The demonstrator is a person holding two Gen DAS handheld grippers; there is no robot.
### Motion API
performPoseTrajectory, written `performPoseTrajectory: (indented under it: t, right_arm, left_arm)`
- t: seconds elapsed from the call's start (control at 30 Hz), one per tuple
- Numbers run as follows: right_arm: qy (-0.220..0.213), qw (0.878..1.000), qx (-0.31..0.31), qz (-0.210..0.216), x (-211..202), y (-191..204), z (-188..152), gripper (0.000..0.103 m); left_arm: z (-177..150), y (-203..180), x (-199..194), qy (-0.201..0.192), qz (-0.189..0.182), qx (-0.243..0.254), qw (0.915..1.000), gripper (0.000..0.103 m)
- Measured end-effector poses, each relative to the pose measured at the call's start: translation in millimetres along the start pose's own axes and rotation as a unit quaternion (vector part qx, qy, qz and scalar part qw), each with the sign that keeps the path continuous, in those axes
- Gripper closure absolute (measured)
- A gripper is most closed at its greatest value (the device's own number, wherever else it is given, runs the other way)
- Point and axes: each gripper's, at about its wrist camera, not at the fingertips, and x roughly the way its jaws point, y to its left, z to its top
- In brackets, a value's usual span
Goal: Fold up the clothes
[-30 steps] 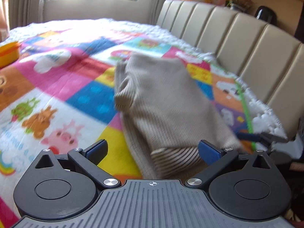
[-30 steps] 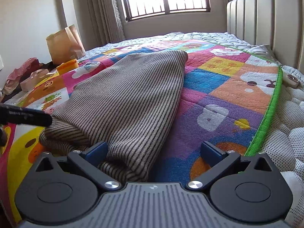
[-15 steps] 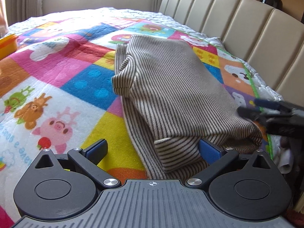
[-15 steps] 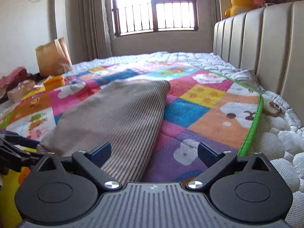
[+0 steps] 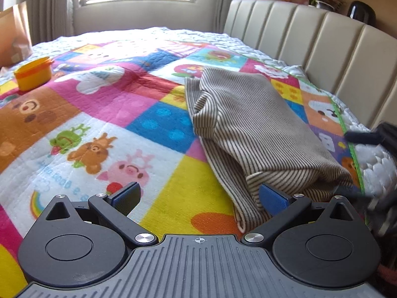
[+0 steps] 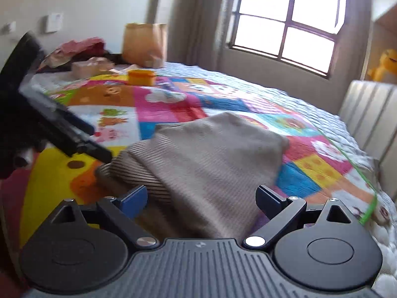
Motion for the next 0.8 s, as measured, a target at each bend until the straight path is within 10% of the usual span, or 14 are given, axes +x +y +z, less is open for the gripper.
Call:
performPoseTrajectory:
  t: [0.2,0.47,0.8]
  right_arm:
    - [0.012,0.991,-0.136,-0.01,36.2,46.8,-3.3,0.013]
    - [0.023,0.996,0.078,0.028,35.5,-24.8,17.7,0.024]
    - [0.009,0.986,-0.143,-0.082,38.8,21.0,-12.1,0.013]
  left_arm:
    - [-2.3,-4.6,-12.2,0.001,-0.043,0.032,0.9986,0.0]
    - [-11.6,-23.0,21.7,0.035,-0.064,0.084,0.9938,0.0]
    - [27.0,-16.9,46.6,0.012,-0.053,0.012,0.9985,0.0]
